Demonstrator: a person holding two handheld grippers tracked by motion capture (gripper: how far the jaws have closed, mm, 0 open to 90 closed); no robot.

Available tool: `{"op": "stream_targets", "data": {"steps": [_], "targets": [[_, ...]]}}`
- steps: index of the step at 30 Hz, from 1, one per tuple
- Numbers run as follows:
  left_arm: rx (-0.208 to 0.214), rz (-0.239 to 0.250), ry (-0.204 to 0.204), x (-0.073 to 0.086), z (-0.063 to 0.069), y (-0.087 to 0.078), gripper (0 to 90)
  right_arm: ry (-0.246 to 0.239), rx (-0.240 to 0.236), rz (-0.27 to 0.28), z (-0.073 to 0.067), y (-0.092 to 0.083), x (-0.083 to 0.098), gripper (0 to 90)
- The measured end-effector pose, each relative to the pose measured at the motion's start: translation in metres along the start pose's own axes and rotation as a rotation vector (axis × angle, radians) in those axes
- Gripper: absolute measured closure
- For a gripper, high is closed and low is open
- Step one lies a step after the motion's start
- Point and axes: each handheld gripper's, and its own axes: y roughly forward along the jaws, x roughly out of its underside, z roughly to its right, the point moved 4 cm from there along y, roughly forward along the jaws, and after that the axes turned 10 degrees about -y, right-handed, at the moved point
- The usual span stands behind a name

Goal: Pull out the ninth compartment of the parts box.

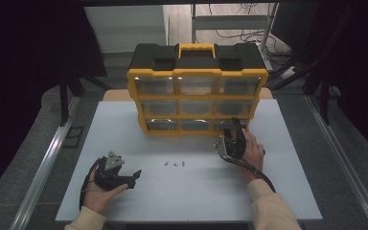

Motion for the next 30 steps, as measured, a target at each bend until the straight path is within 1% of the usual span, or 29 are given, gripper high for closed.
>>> {"op": "stream_targets", "data": {"steps": [3,9,12,15,24,30], "targets": [[-0.001,-0.002,0.002,0.0001,-0.0005,-0.0003,9.6,-0.001,-0.002,0.000,0.0001,0.0008,0.0003,38.6],[0.000,0.000,-0.001,-0.0002,-0.0011,-0.0009,9.6,-0.021,-0.014,-0.002,-0.0009,0.0017,-0.0002,45.6],[0.000,0.002,-0.003,-0.0003,-0.0014,-0.0013,9.6,-0.027,-0.018,-0.005,-0.0011,0.0021,-0.0004,47.7],[0.001,0.002,-0.003,-0.0003,-0.0019,-0.0015,9.6,-0.026,-0.014,-0.010,0.0000,0.0024,-0.0007,50.4],[0.001,0.002,-0.002,-0.0004,-0.0019,-0.0017,9.6,-0.054,0.007,-0.018,0.0023,0.0019,-0.0004,59.1],[0.001,0.002,-0.001,-0.0003,-0.0017,-0.0020,9.6,-0.068,0.012,-0.020,0.0042,0.0015,-0.0001,64.5]]}}
